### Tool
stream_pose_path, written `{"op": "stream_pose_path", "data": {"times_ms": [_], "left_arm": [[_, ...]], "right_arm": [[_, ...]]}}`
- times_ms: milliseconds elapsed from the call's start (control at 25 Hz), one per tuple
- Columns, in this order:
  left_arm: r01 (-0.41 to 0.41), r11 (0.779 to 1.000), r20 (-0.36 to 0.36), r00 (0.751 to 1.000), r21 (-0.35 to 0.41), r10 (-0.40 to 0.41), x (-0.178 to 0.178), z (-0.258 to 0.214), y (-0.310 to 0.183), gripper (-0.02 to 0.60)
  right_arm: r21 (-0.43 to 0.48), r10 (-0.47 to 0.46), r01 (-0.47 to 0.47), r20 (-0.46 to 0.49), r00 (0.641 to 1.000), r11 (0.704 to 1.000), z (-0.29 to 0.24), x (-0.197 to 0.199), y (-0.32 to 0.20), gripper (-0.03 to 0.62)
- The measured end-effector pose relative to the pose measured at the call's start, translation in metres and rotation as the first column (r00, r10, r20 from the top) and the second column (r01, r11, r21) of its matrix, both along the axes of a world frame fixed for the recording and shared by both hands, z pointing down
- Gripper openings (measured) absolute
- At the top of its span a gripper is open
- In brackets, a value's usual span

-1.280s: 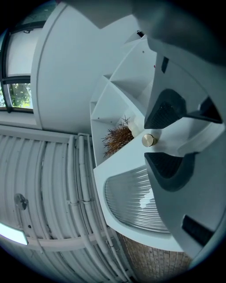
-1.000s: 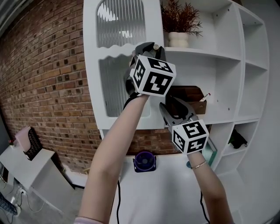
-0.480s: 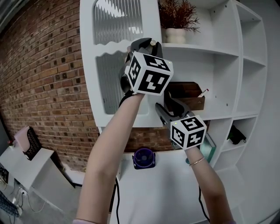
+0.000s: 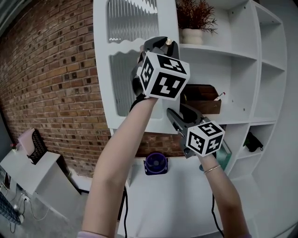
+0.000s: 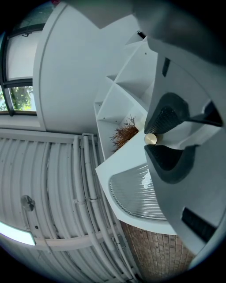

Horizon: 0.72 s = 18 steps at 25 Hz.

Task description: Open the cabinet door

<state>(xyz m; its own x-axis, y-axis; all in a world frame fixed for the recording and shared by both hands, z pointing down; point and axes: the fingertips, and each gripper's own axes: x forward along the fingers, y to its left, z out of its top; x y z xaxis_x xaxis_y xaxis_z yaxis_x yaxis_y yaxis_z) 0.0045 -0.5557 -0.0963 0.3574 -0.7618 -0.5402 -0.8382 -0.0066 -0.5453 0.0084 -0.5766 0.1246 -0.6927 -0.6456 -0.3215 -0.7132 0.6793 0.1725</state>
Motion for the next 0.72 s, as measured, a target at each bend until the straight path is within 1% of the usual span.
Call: {"op": "stream_pose_path", "data": {"times_ms": [80,240,320,560,720], "left_arm": [[-0.005,1.0,-0.009,1.0,0.002,0.005,-0.002,0.0,0.007,0.08],[-0.023,1.0,-0.028,0.999,0.004,0.023,-0.007,0.0,0.023,0.078],[-0.034,0.999,-0.041,0.999,0.002,0.034,-0.01,0.001,0.031,0.078],[-0.063,0.998,-0.088,0.994,-0.017,0.061,-0.019,0.0,0.05,0.078],[-0.067,0.997,-0.113,0.992,-0.031,0.064,-0.026,0.0,0.064,0.08]], "right_arm": [[0.004,0.006,-0.006,-0.007,1.0,1.0,0.0,0.0,0.007,0.165],[-0.01,-0.028,0.028,0.004,1.0,1.0,0.0,-0.002,0.023,0.14],[-0.01,-0.037,0.037,0.002,0.999,0.999,0.001,-0.003,0.032,0.14],[-0.013,-0.06,0.06,0.006,0.998,0.998,0.0,-0.007,0.054,0.117],[-0.01,-0.076,0.076,0.009,0.997,0.997,0.0,-0.012,0.07,0.103]]}}
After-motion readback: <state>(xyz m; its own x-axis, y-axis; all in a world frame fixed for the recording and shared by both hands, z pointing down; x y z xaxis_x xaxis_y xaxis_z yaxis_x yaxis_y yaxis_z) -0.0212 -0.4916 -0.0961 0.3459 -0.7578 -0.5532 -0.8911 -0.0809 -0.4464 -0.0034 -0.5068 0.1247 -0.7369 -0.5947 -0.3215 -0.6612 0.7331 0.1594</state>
